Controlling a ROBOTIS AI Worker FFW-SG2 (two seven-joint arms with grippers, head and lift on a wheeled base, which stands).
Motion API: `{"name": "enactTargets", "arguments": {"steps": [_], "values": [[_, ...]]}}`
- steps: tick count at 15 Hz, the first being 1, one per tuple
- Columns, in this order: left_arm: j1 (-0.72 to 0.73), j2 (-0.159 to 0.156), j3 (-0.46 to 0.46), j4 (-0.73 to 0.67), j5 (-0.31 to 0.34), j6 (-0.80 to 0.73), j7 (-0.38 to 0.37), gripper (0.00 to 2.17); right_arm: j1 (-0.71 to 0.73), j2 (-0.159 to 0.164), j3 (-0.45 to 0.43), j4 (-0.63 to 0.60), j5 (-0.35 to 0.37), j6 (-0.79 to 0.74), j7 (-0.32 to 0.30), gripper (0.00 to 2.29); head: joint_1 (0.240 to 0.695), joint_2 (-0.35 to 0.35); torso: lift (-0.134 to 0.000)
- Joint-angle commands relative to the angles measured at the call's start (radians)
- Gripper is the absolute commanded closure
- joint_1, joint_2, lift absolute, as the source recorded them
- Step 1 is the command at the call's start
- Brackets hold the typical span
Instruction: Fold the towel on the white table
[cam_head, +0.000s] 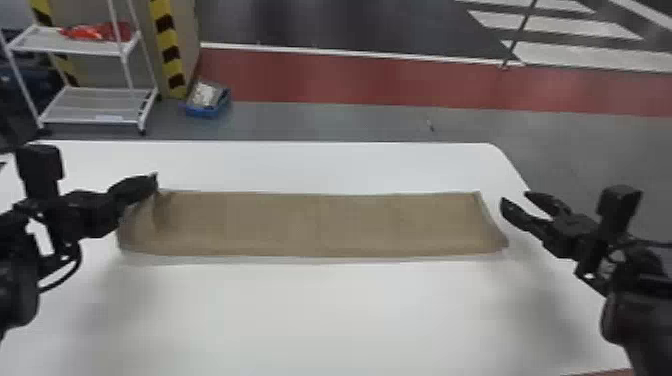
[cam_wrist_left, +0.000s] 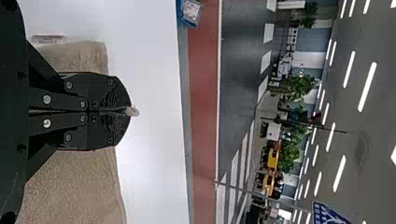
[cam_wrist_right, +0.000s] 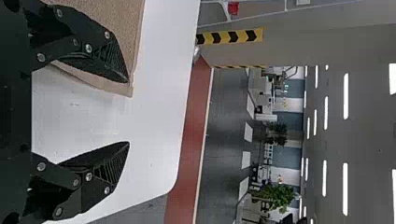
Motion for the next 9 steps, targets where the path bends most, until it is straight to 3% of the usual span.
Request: {"name": "enactTargets", "arguments": {"steps": [1, 4, 5, 8, 9], "values": [[-0.016, -0.006, -0.026, 0.01, -0.007, 0.0, 0.001, 1.43, -0.012, -0.003, 0.008, 0.016, 0.013, -0.001, -0.009, 0.45, 0.695, -0.164, -0.123], [-0.021, -0.014, -0.035, 0.016, -0.013, -0.003, 0.006, 1.43, -0.039, 0.004, 0.046, 0.045, 0.018, -0.001, -0.017, 0.46, 0.695, -0.182, -0.123], [-0.021, -0.018, -0.035, 0.021, -0.024, -0.018, 0.024, 1.34, -0.039, 0.012, 0.049, 0.045, 0.02, -0.004, -0.017, 0.46, 0.695, -0.18, -0.123], [0.005, -0.018, -0.023, 0.005, -0.032, -0.052, 0.026, 0.01, -0.027, 0.017, 0.043, 0.042, 0.01, -0.017, -0.011, 0.46, 0.695, -0.165, -0.123], [0.027, -0.014, -0.019, -0.03, -0.035, -0.052, 0.027, 0.0, -0.021, 0.017, 0.037, 0.036, 0.004, -0.017, -0.008, 0.46, 0.695, -0.162, -0.123]]}}
